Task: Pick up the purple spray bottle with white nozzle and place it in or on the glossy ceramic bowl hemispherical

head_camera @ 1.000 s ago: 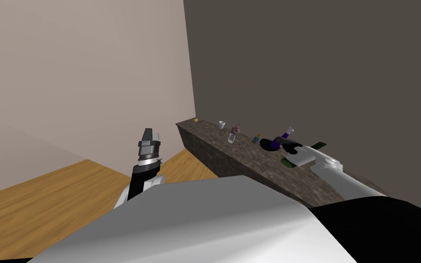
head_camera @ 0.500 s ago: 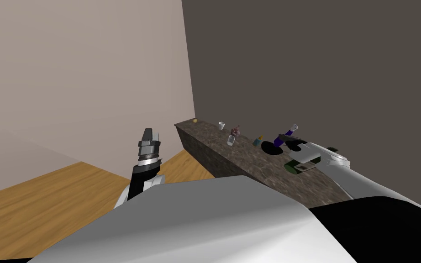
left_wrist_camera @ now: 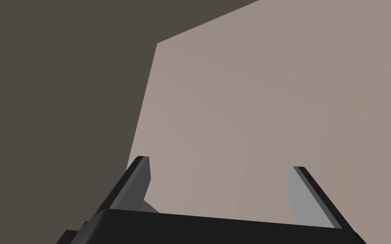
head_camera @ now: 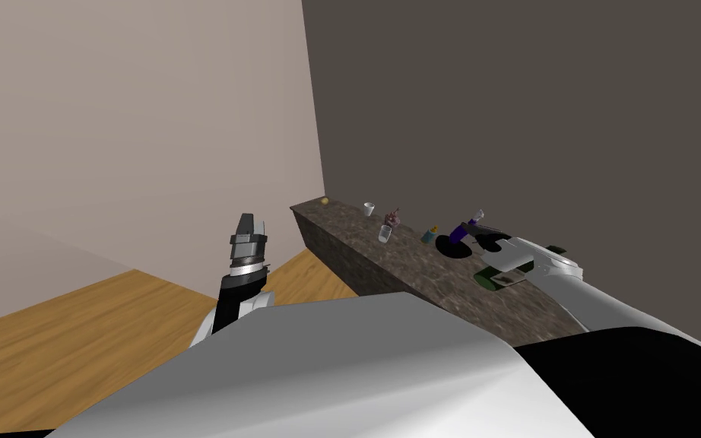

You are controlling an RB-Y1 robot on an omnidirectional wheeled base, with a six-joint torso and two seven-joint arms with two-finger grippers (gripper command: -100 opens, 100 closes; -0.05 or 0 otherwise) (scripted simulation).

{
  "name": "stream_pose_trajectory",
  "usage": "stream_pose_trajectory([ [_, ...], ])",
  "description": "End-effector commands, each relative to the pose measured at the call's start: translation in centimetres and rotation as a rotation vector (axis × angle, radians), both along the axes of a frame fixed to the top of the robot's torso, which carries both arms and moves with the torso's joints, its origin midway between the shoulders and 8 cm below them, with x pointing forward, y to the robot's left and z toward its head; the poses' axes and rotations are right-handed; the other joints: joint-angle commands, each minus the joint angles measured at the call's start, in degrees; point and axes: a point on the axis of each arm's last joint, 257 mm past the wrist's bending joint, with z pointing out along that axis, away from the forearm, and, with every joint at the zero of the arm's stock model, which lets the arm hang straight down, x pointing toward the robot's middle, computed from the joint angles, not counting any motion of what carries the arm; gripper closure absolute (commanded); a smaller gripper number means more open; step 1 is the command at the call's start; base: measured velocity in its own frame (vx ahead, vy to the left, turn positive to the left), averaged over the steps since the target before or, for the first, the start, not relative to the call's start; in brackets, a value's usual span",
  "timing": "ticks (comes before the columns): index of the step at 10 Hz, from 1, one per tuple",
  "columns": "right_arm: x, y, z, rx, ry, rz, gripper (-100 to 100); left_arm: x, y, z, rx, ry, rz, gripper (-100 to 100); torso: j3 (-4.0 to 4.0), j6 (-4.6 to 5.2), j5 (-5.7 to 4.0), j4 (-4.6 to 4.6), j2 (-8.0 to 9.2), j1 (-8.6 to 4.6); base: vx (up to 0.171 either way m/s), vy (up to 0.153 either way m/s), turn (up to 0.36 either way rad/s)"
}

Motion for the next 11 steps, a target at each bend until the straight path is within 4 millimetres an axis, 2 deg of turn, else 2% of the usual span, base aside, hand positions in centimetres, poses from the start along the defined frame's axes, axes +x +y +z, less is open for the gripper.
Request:
stream_pose_trajectory([
  [1,0.3,0.0,1.6,-0.004,-0.005,0.002,-100,0.0,0.0,0.0,0.0,0.0,0.0,0,0.0,0.0,0.0,0.0,0.0,0.0,-0.005,0.001,-0.02],
  [9,1.7,1.2,6.9,-0.014,-0.008,0.018,-100,0.0,0.0,0.0,0.0,0.0,0.0,0,0.02,0.0,0.01,0.01,0.03,0.03,-0.006,0.003,-0.015],
  [10,1.5,1.1,6.6,-0.014,-0.008,0.017,-100,0.0,0.0,0.0,0.0,0.0,0.0,0,0.02,0.0,0.01,0.01,0.03,0.03,0.0,0.0,0.0],
  [11,1.6,1.1,6.7,-0.014,-0.008,0.017,0,0.0,0.0,0.0,0.0,0.0,0.0,0,0.01,0.0,-0.01,0.0,0.02,0.01,0.0,0.0,0.0],
])
